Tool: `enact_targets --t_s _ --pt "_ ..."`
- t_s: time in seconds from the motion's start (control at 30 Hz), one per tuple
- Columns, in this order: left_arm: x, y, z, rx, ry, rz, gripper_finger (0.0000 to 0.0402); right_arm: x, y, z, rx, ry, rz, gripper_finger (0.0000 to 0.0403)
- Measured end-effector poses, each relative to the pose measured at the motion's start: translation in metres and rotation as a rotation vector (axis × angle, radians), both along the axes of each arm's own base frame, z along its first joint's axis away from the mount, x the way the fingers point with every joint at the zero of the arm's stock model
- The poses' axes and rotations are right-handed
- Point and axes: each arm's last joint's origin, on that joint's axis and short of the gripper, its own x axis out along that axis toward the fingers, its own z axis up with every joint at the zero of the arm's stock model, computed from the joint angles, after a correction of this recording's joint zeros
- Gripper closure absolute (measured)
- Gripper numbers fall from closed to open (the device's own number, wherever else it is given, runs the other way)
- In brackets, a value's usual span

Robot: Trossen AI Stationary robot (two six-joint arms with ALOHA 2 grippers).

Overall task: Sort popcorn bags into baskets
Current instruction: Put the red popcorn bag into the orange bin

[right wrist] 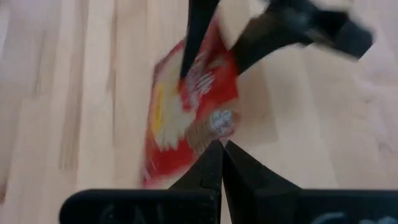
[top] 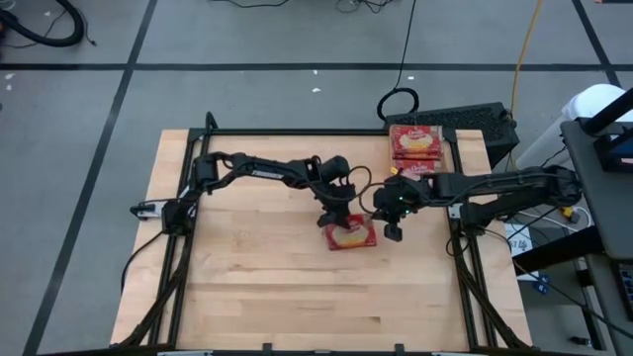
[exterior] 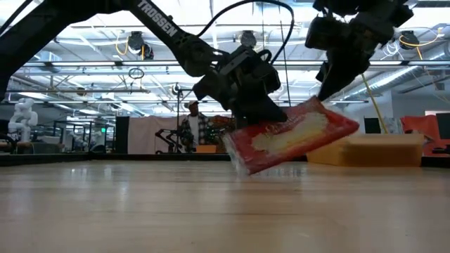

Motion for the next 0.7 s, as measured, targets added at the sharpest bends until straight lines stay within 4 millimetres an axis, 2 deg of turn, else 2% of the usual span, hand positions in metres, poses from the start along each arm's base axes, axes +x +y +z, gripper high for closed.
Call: enact_targets --t_s 0.1,0.17,0.27,0.5,0.7 --pt "-0.001 -0.002 0.000 -0.018 0.014 -0.007 0.0354 0.001 -0.002 0.001 -0.006 -0.012 -0.048 0.0403" --pt "-0.002 -0.001 0.002 -0.045 0.053 0.015 0.0381 0.002 -0.004 0.003 0.005 -0.031 -0.071 0.0403" --pt "-0.007 0.000 0.013 -0.041 0.081 0.043 0.0379 -0.001 -0.004 0.006 0.023 -0.046 -0.101 0.0403" --pt "-0.026 -0.007 0.066 0.135 0.056 0.098 0.0384 -0.004 -0.004 0.017 0.151 -0.119 -0.239 0.0396" --pt "-0.043 -0.014 0.100 0.308 0.077 0.210 0.0384 -0.003 -0.006 0.029 0.265 -0.223 -0.350 0.0338"
